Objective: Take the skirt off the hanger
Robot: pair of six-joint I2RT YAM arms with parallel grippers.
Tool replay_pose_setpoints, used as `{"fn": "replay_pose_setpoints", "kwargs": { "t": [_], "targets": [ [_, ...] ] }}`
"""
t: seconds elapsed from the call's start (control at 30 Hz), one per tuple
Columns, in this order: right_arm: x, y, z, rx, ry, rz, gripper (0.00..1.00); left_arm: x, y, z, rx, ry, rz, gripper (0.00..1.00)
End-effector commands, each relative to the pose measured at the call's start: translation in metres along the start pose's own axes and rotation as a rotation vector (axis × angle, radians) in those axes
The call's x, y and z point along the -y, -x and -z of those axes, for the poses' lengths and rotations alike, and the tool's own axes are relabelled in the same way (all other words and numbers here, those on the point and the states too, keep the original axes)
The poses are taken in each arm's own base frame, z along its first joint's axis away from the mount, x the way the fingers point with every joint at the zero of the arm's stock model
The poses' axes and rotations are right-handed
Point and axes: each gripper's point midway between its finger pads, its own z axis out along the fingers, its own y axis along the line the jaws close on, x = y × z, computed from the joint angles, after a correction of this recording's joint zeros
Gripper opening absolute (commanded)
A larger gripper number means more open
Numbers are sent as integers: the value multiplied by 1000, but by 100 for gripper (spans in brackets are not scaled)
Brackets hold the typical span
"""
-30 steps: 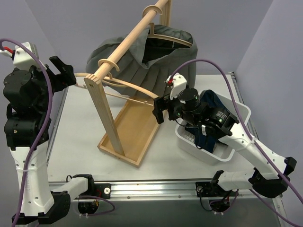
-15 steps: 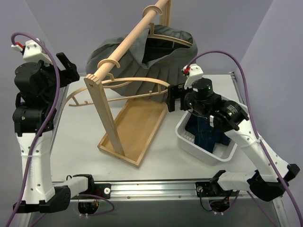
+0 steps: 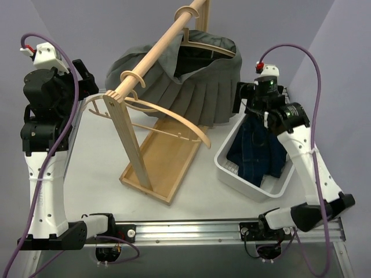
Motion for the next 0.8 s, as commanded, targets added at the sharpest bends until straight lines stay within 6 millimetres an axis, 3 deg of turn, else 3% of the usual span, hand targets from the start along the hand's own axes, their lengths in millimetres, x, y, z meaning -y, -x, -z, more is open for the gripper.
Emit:
{"fn": "replay_pose_setpoints", "kwargs": {
  "t": [0.0, 0.07, 0.13, 0.27, 0.33, 0.57, 0.77],
  "targets": [
    [-18, 51, -18, 98, 137, 16, 99, 6, 20, 4, 65, -36, 6, 94],
    [-26, 63, -31, 124, 182, 90, 99, 10, 18, 5, 72, -62, 19, 94],
    [-39, 90, -28, 203, 258, 146, 100, 16, 19, 3, 64, -88, 18, 94],
    [-63, 111, -44, 258, 399, 259, 100, 21, 19, -2, 73, -119, 56, 94],
    [-65, 121, -50, 300, 397, 304, 100, 21, 15, -6, 67, -123, 63, 94],
    [-50, 125, -93, 301, 296, 393, 100, 15, 0, -35, 24, -116, 100, 94],
    [-54, 124, -115, 330, 317, 491, 100, 8, 2, -38, 28, -97, 107, 94]
  ]
}}
